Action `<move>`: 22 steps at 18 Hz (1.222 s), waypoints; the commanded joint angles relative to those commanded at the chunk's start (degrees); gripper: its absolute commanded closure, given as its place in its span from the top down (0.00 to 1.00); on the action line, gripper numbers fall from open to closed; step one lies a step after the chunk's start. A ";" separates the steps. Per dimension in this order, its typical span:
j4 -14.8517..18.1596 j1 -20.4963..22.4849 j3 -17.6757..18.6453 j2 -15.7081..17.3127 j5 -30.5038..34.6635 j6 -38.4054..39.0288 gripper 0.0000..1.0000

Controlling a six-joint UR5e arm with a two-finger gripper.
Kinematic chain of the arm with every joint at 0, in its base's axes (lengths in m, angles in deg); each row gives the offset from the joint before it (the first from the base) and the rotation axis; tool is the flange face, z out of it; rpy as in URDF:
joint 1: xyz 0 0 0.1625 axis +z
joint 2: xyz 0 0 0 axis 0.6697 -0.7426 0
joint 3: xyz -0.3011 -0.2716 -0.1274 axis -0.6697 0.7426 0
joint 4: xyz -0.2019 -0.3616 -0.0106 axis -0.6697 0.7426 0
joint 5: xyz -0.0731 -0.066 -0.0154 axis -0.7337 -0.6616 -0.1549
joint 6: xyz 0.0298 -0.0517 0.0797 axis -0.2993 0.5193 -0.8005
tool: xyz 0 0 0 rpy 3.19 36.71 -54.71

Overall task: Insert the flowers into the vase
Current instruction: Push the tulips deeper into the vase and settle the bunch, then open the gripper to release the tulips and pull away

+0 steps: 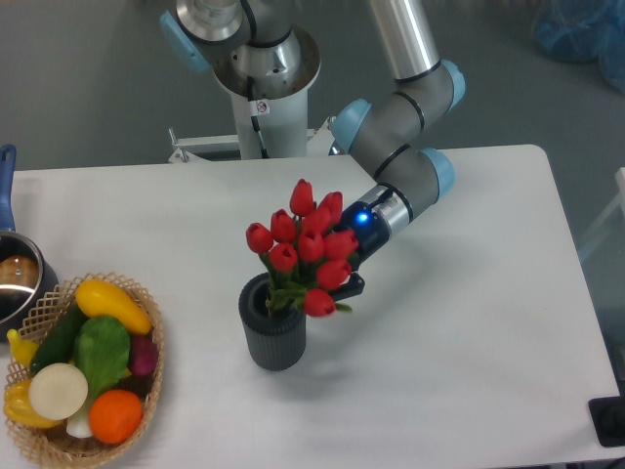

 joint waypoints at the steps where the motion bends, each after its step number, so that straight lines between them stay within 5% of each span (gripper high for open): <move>1: 0.00 0.00 0.00 0.09 1.14 -0.35 0.67; 3: 0.00 0.18 0.00 0.35 2.29 -0.53 0.86; 8: -0.09 0.18 0.44 0.79 2.29 -0.53 0.98; 15: 0.00 0.97 0.09 1.84 2.64 -0.36 1.00; 22: 0.26 4.22 -0.09 6.50 11.70 5.26 1.00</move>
